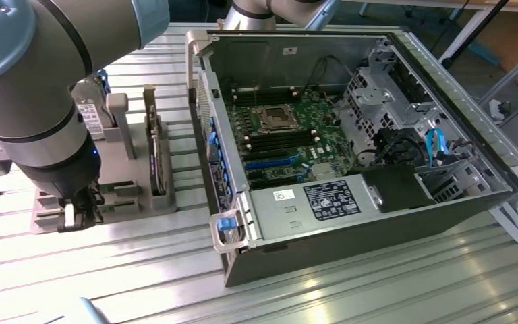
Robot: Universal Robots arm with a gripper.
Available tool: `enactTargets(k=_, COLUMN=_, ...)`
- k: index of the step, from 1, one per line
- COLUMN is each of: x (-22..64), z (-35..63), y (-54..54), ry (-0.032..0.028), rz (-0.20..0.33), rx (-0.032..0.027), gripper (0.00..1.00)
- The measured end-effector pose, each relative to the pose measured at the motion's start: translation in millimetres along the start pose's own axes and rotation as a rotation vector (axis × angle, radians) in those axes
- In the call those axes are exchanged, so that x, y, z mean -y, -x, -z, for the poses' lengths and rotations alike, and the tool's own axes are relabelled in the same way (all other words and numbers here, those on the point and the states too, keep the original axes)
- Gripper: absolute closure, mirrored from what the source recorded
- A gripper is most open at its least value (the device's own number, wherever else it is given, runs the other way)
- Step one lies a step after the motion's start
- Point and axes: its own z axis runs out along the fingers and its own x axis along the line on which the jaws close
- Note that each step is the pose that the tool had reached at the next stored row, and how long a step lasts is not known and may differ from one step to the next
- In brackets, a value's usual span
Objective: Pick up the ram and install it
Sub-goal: 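Pick up the ram and move it above insertion slot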
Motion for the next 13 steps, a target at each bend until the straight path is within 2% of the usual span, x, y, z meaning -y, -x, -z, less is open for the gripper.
enactTargets(k=3, x=-7.1, z=-1.3, y=2.0, ry=0.0000, rz=0.000, rx=0.0003, gripper=0.64)
enactTargets(k=9, x=-7.1, z=-1.4, y=2.0, ry=0.0000, rz=0.000, rx=0.0003, gripper=0.64)
enactTargets(k=10, x=-7.1, z=-1.4, y=2.0, ry=0.0000, rz=0.000, rx=0.0002, gripper=0.65)
enactTargets(k=13, x=-7.2, z=-1.4, y=2.0, ry=0.0000, rz=0.000, rx=0.0002, gripper=0.84)
